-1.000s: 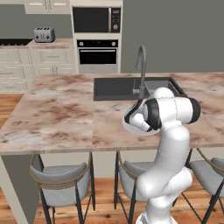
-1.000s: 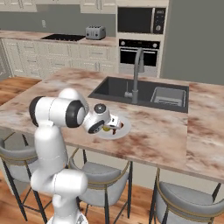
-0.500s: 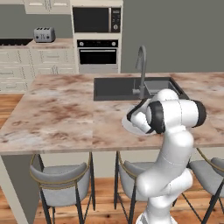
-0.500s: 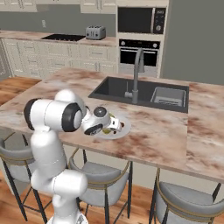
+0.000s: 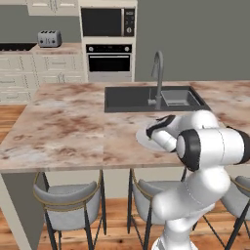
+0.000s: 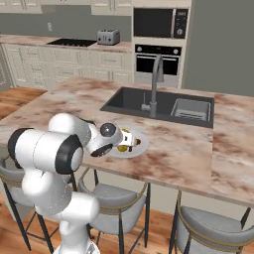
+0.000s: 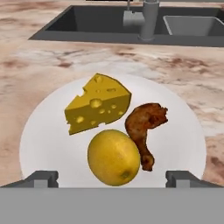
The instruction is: Take the cheese, chicken drumstick, and lemon from the fridge and place them on the plate on the dining counter to create an appetizer plate.
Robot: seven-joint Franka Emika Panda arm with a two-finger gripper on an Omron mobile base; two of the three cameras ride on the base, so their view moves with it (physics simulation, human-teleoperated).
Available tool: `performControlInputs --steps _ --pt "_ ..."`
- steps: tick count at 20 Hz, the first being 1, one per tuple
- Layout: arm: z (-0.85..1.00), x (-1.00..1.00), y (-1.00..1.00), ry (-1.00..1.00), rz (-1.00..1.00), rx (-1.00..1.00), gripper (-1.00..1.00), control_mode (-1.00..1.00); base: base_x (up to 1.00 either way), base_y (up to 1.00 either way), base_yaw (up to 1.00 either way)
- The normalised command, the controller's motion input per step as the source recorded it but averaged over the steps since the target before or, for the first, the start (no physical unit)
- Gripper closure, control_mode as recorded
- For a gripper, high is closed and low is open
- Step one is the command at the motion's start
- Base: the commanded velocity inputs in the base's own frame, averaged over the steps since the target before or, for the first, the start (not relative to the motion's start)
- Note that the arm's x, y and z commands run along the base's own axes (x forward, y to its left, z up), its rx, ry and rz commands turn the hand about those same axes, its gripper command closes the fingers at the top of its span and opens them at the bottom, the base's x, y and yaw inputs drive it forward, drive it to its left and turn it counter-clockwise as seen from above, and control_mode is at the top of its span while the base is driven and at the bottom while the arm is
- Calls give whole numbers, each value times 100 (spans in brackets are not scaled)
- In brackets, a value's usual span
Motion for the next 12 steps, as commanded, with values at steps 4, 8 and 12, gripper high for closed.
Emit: performControlInputs --steps 4,8,12 --pt "100 0 0 0 0 0 -100 -100 0 0 0" --pt "100 -43 0 0 0 0 -100 -100 0 0 0" --pt "100 -63 0 2 0 0 -100 -100 0 0 0"
